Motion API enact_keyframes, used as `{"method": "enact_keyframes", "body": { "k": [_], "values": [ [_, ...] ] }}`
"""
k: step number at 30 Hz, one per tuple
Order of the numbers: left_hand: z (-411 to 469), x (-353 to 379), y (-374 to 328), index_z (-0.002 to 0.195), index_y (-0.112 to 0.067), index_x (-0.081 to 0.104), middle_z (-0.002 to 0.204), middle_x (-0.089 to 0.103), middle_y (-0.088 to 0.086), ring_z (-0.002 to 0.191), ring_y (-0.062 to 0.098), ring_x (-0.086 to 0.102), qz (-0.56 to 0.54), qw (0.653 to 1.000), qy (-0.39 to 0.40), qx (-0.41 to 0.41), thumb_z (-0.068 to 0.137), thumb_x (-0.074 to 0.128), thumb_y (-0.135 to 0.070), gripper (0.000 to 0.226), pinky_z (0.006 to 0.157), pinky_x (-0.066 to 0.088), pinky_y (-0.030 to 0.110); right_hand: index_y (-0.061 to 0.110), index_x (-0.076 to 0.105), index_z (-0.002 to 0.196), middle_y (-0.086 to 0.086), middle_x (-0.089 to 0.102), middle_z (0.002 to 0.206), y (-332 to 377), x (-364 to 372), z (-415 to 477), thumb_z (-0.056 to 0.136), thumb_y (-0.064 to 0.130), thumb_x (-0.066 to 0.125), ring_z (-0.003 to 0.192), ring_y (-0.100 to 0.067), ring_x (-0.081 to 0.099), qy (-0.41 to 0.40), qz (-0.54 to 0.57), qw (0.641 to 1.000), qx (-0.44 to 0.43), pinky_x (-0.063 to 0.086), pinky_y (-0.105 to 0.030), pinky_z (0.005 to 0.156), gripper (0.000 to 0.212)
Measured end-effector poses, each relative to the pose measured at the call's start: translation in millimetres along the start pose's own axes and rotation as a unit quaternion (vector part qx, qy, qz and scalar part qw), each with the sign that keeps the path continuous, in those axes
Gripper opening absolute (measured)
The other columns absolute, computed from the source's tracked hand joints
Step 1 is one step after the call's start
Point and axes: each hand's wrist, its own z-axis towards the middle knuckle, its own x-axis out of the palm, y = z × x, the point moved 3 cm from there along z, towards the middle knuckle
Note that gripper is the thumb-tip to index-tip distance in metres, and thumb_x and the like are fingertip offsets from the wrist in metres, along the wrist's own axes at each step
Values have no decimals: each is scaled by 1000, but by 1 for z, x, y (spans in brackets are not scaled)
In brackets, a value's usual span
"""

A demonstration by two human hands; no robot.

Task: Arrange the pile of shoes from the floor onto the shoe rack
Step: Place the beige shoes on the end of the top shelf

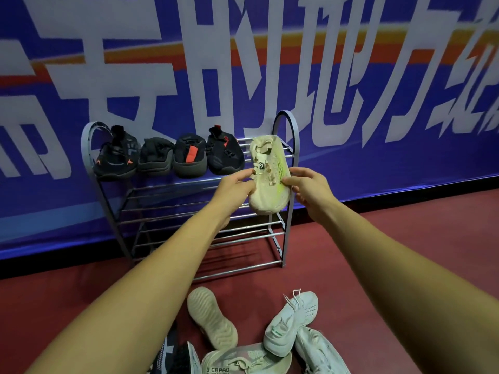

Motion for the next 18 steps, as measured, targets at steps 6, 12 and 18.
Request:
{"method": "enact_keyframes", "body": {
  "k": [6,12,18],
  "values": [
    [9,4,4,133,-42,57,110,73,-4,83,11,68,-26,997,53,-42,89,61,-15,52,73,45,32,10,70,115,-6,72,100,-12,7,25,90,5,66,66,-8,56,-13,52,998,15,43,-25,61,26],
    [27,-6,4,134,-20,59,108,72,8,75,17,63,-174,983,3,-55,85,64,3,55,59,41,27,14,71,113,-2,75,103,-2,19,44,92,16,69,82,-11,64,-9,55,998,-20,45,-27,69,21],
    [34,6,-2,127,-11,67,116,71,10,80,15,64,-290,953,-67,-61,87,58,8,45,48,47,18,12,68,123,-1,75,111,-2,18,50,86,13,74,98,-12,68,19,100,995,-15,45,-28,78,38]
  ]
}}
